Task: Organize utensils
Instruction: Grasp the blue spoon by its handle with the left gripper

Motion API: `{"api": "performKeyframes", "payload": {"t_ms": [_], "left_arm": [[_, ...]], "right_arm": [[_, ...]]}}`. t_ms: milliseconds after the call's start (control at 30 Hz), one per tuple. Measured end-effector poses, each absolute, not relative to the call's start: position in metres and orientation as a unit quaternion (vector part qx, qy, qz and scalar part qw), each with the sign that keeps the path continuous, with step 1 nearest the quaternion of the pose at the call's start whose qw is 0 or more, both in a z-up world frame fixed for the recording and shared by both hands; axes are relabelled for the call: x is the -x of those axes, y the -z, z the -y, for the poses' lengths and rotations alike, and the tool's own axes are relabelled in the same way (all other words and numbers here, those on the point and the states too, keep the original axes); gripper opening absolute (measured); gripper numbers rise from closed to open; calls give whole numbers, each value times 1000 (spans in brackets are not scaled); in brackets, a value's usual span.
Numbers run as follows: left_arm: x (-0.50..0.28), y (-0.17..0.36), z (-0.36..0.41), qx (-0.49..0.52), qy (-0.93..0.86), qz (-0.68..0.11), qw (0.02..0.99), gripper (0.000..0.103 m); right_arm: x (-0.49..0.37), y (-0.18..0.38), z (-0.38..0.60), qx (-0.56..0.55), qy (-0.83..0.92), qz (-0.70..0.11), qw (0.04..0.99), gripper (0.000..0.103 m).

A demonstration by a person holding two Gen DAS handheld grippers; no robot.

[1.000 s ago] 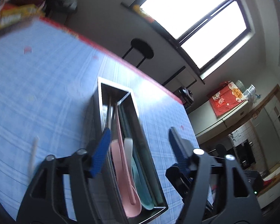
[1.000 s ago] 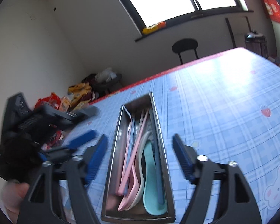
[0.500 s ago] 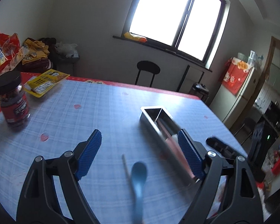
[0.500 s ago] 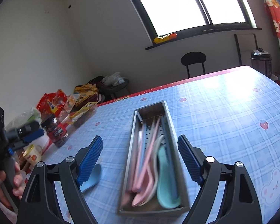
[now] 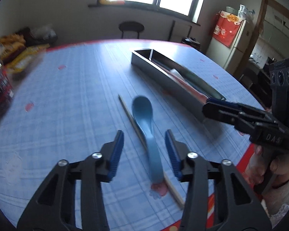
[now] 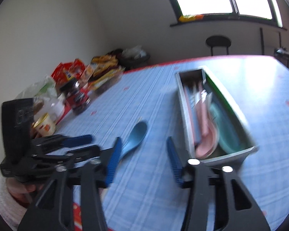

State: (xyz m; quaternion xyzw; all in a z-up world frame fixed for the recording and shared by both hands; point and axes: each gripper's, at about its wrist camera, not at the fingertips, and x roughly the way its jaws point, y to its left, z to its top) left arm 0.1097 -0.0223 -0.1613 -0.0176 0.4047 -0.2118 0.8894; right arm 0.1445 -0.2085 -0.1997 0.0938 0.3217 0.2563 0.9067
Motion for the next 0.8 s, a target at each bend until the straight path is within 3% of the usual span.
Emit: {"api": "performKeyframes", "payload": {"t_ms": [100, 167, 633, 700, 800], "left_arm": [[-115, 170, 18, 52, 232, -419, 876, 38], [-120, 173, 17, 66, 241, -426, 870, 37], [-140, 192, 38, 35, 227, -463, 856, 36], [-142, 194, 39, 42, 230, -466, 854, 23], [-143, 195, 35, 51, 228, -464, 854, 18]], "right_arm": [[-138, 208, 198, -86, -261, -342, 899, 18], [-137, 214, 193, -84, -260, -355, 894, 15], [-142, 226, 186, -77, -239, -375, 892, 15], [-143, 228, 184, -77, -240, -378, 891, 15], [-143, 228, 182, -74, -241, -377, 891, 15]]}}
